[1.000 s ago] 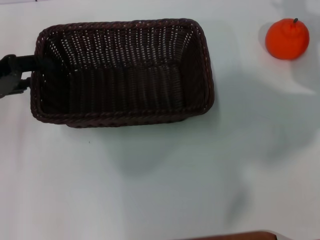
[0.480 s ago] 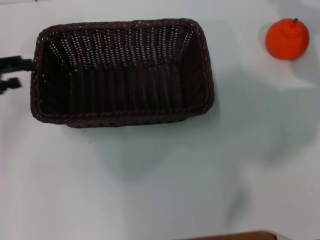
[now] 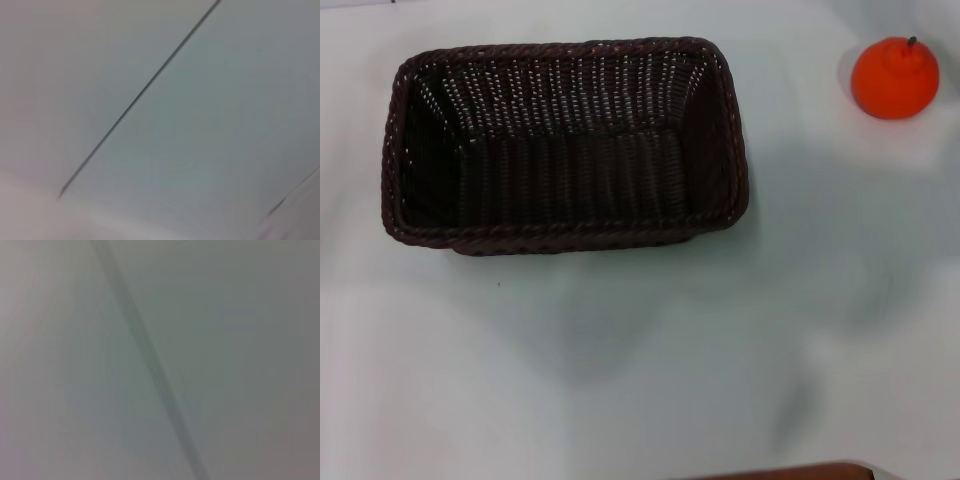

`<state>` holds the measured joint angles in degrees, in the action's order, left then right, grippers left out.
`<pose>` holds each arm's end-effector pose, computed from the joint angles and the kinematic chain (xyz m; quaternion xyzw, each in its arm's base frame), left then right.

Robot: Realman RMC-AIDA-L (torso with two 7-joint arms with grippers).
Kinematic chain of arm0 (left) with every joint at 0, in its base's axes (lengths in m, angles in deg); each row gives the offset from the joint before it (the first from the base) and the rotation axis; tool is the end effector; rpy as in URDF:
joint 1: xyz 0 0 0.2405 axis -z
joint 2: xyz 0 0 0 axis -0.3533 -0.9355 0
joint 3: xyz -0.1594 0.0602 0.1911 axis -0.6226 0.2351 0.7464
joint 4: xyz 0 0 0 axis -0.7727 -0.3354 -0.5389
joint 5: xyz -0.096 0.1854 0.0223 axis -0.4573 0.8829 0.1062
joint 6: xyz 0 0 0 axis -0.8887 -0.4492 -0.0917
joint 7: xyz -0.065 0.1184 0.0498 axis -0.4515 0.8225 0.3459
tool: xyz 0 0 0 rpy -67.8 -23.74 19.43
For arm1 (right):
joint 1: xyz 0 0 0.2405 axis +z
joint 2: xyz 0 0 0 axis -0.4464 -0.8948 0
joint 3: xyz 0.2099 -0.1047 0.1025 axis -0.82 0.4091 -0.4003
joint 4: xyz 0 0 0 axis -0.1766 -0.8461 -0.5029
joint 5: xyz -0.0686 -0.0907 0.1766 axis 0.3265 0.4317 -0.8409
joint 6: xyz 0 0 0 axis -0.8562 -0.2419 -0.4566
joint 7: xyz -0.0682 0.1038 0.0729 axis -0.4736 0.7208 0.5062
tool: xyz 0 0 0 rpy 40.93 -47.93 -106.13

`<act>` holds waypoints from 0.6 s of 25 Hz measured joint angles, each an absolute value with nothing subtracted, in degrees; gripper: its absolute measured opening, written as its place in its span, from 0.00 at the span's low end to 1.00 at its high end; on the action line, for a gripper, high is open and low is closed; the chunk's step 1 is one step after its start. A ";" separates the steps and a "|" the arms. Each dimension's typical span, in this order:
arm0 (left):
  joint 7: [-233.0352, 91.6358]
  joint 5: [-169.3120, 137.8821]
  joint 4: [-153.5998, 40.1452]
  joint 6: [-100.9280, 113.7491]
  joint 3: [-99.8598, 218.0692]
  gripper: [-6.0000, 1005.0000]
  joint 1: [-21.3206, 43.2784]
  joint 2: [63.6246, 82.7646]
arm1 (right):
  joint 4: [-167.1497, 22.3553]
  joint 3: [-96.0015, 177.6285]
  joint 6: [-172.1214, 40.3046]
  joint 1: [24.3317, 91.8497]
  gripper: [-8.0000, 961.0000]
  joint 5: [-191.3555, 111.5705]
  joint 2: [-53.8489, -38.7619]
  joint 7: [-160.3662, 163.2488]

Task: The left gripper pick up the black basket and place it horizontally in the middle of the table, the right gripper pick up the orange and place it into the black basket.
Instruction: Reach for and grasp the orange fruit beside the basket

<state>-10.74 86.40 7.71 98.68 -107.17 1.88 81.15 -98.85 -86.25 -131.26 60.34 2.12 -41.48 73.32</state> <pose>-0.3098 0.3232 0.1200 -0.7238 -0.4976 -0.3566 0.3184 0.2792 0.4296 0.0872 -0.3274 -0.7615 -0.4051 0.3858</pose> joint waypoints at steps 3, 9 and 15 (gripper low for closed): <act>2.43 77.10 2.69 97.79 -107.99 0.70 1.17 81.99 | -105.12 -85.55 -132.21 59.68 0.94 20.16 -38.90 87.07; 13.82 68.29 -5.92 97.67 -108.02 0.71 1.58 81.19 | -120.85 -89.02 -136.86 57.00 0.94 51.32 -38.30 107.42; 14.86 68.25 -7.22 96.46 -107.64 0.74 2.87 80.73 | -127.78 -96.78 -144.29 56.29 0.94 67.35 -39.89 112.61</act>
